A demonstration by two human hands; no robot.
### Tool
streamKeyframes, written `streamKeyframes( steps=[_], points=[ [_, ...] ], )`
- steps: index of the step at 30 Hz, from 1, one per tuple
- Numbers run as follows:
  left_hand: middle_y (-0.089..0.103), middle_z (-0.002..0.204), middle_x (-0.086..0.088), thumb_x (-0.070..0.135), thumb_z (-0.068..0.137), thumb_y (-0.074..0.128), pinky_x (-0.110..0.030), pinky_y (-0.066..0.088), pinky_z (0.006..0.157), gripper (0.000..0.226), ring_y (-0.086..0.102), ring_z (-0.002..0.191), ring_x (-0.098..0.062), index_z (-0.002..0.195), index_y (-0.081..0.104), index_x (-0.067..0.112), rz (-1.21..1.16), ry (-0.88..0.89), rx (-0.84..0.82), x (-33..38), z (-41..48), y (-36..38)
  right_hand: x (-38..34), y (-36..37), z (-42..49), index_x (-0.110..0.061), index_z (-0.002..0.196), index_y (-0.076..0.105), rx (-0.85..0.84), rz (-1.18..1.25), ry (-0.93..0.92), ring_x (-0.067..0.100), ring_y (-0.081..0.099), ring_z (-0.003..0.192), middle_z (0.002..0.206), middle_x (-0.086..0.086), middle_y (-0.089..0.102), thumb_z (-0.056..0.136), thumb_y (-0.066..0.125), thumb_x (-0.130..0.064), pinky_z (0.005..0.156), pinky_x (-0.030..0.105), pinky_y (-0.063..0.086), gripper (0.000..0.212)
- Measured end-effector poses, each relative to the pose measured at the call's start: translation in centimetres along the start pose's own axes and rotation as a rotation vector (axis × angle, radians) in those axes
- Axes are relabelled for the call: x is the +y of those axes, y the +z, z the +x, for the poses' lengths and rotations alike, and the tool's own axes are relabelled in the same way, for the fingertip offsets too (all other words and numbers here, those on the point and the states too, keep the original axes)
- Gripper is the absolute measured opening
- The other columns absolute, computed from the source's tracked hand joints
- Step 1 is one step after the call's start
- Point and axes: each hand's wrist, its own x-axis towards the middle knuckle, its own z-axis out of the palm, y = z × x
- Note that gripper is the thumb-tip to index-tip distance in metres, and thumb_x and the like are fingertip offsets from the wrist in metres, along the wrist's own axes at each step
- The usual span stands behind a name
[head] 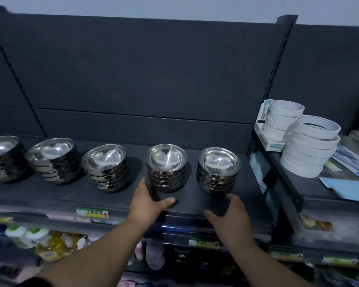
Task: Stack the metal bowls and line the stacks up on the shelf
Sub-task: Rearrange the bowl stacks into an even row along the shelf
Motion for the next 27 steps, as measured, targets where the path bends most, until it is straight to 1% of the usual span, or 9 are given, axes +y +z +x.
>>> streamKeyframes(
  steps=[4, 7, 11, 13, 15, 17, 20, 23, 27],
  points=[
    [0.032, 0.153, -0.008, 0.038, 0.067, 0.084, -0.036, 0.033, 0.113, 0.106, 0.035, 0.139, -0.024, 0.15, 0.023, 0.013, 0.097, 0.017, 0.022, -1.3, -1.6, -2.3, -2.1, 1.0, -1.2, -0.019, 0.124, 0.057, -0.094, -0.034, -0.09, 0.017, 0.055, 0.113, 0.126, -0.002, 0.055, 0.076, 0.077, -0.039, 0.094, 0.028, 0.045, 0.055],
    [0.037, 0.149, -0.008, 0.038, 0.07, 0.083, -0.034, 0.036, 0.11, 0.098, 0.04, 0.134, -0.024, 0.148, 0.029, 0.014, 0.141, 0.003, 0.063, -2.3, -1.9, -5.1, -4.7, 2.6, -1.9, -0.022, 0.127, 0.056, -0.158, 0.01, -0.139, 0.013, 0.054, 0.114, 0.127, -0.006, 0.055, 0.078, 0.075, -0.04, 0.094, 0.026, 0.045, 0.055],
    [0.05, 0.137, -0.005, 0.044, 0.074, 0.077, -0.028, 0.042, 0.099, 0.074, 0.051, 0.122, -0.019, 0.136, 0.047, 0.016, 0.253, 0.006, 0.16, -4.7, -2.3, -9.4, -8.3, 6.2, -2.9, -0.023, 0.124, 0.06, -0.241, 0.069, -0.215, 0.012, 0.057, 0.112, 0.125, -0.005, 0.061, 0.077, 0.076, -0.04, 0.096, 0.028, 0.048, 0.053],
    [0.048, 0.138, -0.005, 0.043, 0.077, 0.075, -0.029, 0.043, 0.097, 0.07, 0.051, 0.121, -0.019, 0.135, 0.048, 0.016, 0.265, -0.012, 0.199, -6.1, -2.3, -11.9, -10.2, 8.3, -3.3, -0.022, 0.123, 0.06, -0.267, 0.107, -0.239, 0.012, 0.059, 0.111, 0.123, -0.003, 0.062, 0.076, 0.077, -0.039, 0.095, 0.027, 0.048, 0.053],
    [0.043, 0.143, -0.006, 0.042, 0.079, 0.074, -0.032, 0.042, 0.101, 0.075, 0.048, 0.126, -0.022, 0.14, 0.041, 0.014, 0.258, -0.043, 0.25, -7.4, -1.8, -14.7, -12.2, 10.5, -3.7, -0.021, 0.131, 0.054, -0.289, 0.132, -0.251, 0.012, 0.056, 0.115, 0.129, -0.003, 0.058, 0.076, 0.077, -0.04, 0.097, 0.028, 0.047, 0.063],
    [0.038, 0.146, -0.008, 0.04, 0.079, 0.074, -0.036, 0.04, 0.104, 0.08, 0.044, 0.13, -0.025, 0.144, 0.035, 0.012, 0.221, -0.066, 0.311, -8.6, -0.8, -17.7, -14.2, 12.6, -4.0, -0.02, 0.142, 0.042, -0.276, 0.17, -0.217, 0.015, 0.05, 0.123, 0.139, -0.003, 0.049, 0.073, 0.08, -0.04, 0.101, 0.029, 0.044, 0.081],
    [0.033, 0.15, -0.009, 0.036, 0.078, 0.076, -0.038, 0.037, 0.107, 0.088, 0.038, 0.135, -0.026, 0.147, 0.028, 0.012, 0.143, -0.068, 0.351, -10.4, 1.4, -22.2, -16.9, 15.6, -4.4, -0.014, 0.148, 0.029, -0.153, 0.225, -0.16, 0.021, 0.039, 0.135, 0.148, 0.005, 0.039, 0.066, 0.086, -0.035, 0.107, 0.025, 0.032, 0.102],
    [0.026, 0.155, -0.007, 0.038, 0.074, 0.079, -0.04, 0.034, 0.112, 0.101, 0.03, 0.14, -0.025, 0.151, 0.019, 0.014, 0.072, -0.076, 0.291, -12.5, 3.9, -25.6, -18.8, 18.4, -4.9, -0.009, 0.151, 0.02, -0.077, 0.241, -0.074, 0.024, 0.029, 0.142, 0.154, 0.01, 0.029, 0.063, 0.089, -0.034, 0.113, 0.029, 0.025, 0.114],
    [0.023, 0.156, -0.007, 0.04, 0.067, 0.084, -0.038, 0.029, 0.115, 0.114, 0.026, 0.142, -0.023, 0.152, 0.013, 0.014, 0.044, -0.05, 0.147, -14.2, 7.1, -27.7, -20.7, 21.4, -5.1, -0.007, 0.147, 0.027, 0.054, 0.262, -0.047, 0.026, 0.037, 0.136, 0.147, 0.012, 0.039, 0.055, 0.093, -0.025, 0.111, 0.032, 0.031, 0.115]
  ],
)
